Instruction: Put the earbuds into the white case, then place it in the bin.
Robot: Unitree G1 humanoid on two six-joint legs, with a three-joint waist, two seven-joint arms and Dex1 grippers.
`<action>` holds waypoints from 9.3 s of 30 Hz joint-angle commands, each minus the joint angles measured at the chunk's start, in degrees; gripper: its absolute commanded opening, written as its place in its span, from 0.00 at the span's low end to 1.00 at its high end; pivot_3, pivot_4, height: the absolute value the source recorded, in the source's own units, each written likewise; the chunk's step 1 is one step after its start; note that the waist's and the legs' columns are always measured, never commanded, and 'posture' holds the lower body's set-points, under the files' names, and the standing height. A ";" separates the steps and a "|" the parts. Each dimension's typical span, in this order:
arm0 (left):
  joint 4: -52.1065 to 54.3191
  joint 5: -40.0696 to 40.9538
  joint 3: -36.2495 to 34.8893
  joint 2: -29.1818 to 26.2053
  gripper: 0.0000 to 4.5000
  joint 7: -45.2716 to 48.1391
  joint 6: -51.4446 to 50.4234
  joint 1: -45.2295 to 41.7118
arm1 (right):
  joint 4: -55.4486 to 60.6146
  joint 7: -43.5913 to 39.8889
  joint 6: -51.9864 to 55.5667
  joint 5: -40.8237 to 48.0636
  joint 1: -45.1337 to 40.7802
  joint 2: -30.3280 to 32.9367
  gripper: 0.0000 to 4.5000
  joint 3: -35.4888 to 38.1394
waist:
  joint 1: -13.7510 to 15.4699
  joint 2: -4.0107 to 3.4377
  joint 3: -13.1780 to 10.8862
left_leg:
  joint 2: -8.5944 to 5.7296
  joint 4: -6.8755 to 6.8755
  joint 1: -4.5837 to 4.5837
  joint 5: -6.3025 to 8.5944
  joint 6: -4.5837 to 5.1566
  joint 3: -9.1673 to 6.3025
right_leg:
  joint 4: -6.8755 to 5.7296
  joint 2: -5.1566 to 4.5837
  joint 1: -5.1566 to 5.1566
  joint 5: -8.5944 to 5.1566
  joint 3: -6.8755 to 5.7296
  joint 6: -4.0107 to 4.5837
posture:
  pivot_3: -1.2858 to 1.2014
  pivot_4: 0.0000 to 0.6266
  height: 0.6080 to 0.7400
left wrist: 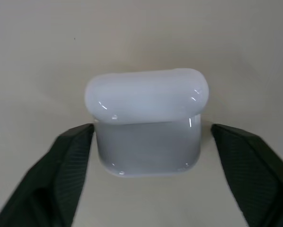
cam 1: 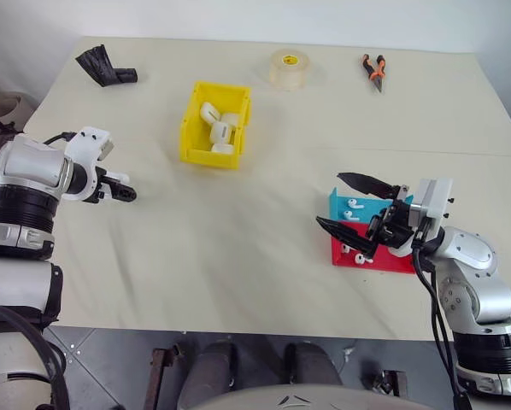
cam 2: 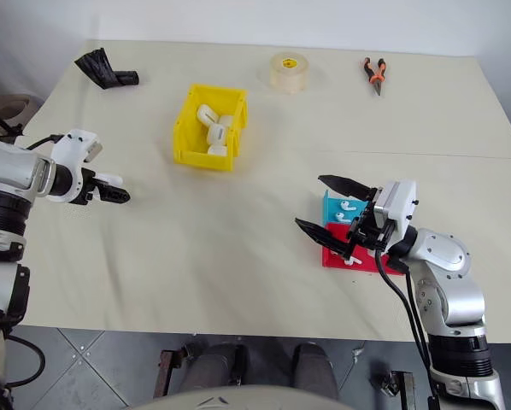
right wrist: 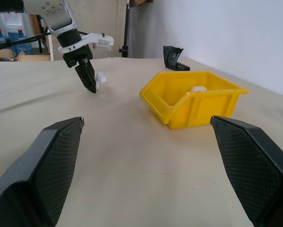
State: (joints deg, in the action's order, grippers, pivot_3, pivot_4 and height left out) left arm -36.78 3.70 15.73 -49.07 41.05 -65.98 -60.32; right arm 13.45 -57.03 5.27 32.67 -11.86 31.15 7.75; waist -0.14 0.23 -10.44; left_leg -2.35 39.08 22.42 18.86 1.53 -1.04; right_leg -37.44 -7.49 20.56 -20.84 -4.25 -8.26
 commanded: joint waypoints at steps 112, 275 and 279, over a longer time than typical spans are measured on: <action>25.56 13.24 0.27 40.84 0.62 28.58 79.08 29.99 | 12.17 -1.12 43.80 -20.86 -8.48 36.02 0.23 -22.33 | 1.60 -0.42 0.24 | 0.01 0.07 -0.03 -0.10 0.26 -0.01 | 1.65 -0.08 -1.00 0.06 -0.34 -0.11 | 0.52 0.24 1.00; 31.89 20.87 -4.40 39.73 0.62 26.17 69.26 31.57 | -2.50 -14.85 33.20 -28.14 -22.55 29.23 0.46 -28.84 | 1.51 -0.36 0.20 | 0.01 0.04 0.03 -0.11 0.29 -0.02 | 1.76 -0.08 -0.97 0.08 -0.34 -0.15 | 0.52 0.24 1.00; 31.92 20.87 -4.38 39.66 0.62 26.12 69.22 31.54 | -1.84 -14.80 33.90 -28.55 -22.28 28.77 0.46 -28.93 | 1.49 -0.36 0.20 | 0.01 0.04 0.03 -0.11 0.29 -0.02 | 1.76 -0.07 -0.98 0.08 -0.34 -0.15 | 0.52 0.24 1.00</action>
State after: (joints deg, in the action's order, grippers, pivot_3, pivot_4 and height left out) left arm -7.30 24.11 11.29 -9.64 67.36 3.07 -28.52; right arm 10.45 -71.52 38.87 4.36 -33.92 60.17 -21.98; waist 1.34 -0.14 -10.23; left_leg -2.33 39.13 22.44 18.75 1.83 -1.06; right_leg -35.69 -7.56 19.59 -20.76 -4.59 -8.42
